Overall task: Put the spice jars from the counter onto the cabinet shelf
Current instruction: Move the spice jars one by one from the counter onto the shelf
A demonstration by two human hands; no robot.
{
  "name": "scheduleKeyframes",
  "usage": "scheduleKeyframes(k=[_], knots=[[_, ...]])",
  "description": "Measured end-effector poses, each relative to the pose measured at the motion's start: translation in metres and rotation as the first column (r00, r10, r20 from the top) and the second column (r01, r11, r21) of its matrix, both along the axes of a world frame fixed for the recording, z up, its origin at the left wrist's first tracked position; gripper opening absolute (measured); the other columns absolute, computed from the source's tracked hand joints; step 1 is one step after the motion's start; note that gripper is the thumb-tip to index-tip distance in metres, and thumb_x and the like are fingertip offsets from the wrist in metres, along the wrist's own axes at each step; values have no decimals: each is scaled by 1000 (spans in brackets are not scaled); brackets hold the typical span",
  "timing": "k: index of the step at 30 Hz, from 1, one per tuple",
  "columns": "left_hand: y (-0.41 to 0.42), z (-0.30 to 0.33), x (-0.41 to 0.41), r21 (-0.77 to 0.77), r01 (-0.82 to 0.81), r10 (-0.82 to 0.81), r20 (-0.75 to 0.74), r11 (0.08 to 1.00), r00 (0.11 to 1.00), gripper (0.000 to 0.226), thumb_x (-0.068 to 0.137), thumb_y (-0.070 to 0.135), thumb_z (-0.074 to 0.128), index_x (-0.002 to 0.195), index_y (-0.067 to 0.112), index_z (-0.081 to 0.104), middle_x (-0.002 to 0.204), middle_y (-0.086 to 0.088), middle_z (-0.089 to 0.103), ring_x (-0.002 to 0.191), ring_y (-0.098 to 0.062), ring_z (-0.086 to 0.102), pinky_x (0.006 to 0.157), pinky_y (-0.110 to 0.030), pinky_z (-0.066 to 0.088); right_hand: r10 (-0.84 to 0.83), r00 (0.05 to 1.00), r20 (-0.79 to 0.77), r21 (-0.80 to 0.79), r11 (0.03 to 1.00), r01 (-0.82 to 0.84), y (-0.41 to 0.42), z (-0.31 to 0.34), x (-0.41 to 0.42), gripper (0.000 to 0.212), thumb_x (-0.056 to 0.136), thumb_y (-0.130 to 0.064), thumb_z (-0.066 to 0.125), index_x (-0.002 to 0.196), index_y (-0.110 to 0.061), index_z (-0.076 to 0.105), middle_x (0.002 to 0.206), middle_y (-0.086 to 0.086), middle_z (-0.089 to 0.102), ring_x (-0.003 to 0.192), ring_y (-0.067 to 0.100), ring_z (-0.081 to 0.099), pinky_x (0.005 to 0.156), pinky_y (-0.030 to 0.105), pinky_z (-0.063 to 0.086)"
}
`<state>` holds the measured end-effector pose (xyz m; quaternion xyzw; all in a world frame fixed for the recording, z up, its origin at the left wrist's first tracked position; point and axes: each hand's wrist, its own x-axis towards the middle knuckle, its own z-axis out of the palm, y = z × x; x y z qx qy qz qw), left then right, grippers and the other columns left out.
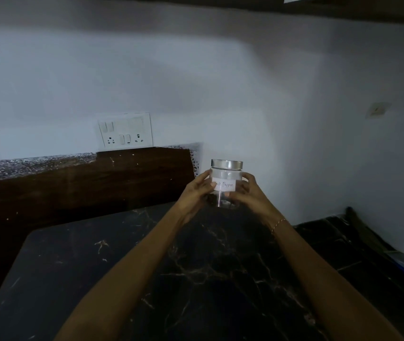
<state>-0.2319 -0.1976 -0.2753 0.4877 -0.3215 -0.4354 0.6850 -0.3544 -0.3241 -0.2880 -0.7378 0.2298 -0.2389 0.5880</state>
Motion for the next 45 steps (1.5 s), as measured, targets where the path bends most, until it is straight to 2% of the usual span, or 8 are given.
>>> scheduleKeyframes(k=[6,14,24,29,33,38,43,45], knots=[[3,20,2,35,39,-45,183,999,982,69,84,-7,55,145,14,29,144,-12,43,131,-27,44,110,-46,35,-51,999,14,-93,994,52,-1,12,3,75,77,-20,73,134,-24,24,145,6,36,129,24,41,91,26,44],[-7,56,14,36,-35,16,427,999,904,71,85,2,59,146,18,26,150,-9,36,136,-26,37,112,-51,31,-48,998,48,-193,980,56,-4,55,5,70,79,-20,72,138,-21,34,141,4,45,126,22,47,92,27,42],[-40,176,35,-208,-174,266,602,963,753,69,83,10,65,143,22,33,131,-11,52,117,-22,52,95,-30,45,-41,962,271,-295,947,124,-28,181,24,70,73,-14,76,133,-18,39,133,6,51,119,20,51,92,31,49],[-60,251,39,-337,-213,379,571,917,728,57,84,8,64,137,9,41,137,-11,50,126,-25,49,105,-38,42,-23,926,377,-394,901,183,-43,261,35,64,76,-13,73,133,-13,44,128,8,55,116,23,53,96,39,49],[-76,312,42,-432,-203,445,588,879,675,51,82,8,66,129,6,47,129,-9,55,118,-18,52,96,-27,44,30,881,473,-442,873,208,-57,321,42,60,75,-12,74,129,-14,48,120,5,60,112,21,57,90,31,51],[-102,376,48,-484,-218,515,649,847,560,49,85,7,62,131,11,48,99,1,56,92,-13,55,70,-16,47,52,842,536,-462,853,241,-88,381,60,67,77,-8,72,136,-12,41,128,12,56,113,25,58,90,40,53],[-133,415,73,-381,-290,479,703,878,526,51,90,4,48,139,3,35,127,-12,52,118,-23,49,102,-34,40,35,878,477,-481,846,228,-127,416,88,67,81,-8,68,139,-13,35,134,13,52,118,26,54,96,39,49],[-143,423,86,-346,-305,460,710,887,533,46,90,-2,42,136,1,40,134,-15,49,124,-25,47,104,-33,40,35,897,441,-478,855,201,-140,425,100,66,82,-8,67,139,-13,34,135,12,50,120,26,52,96,37,47]])
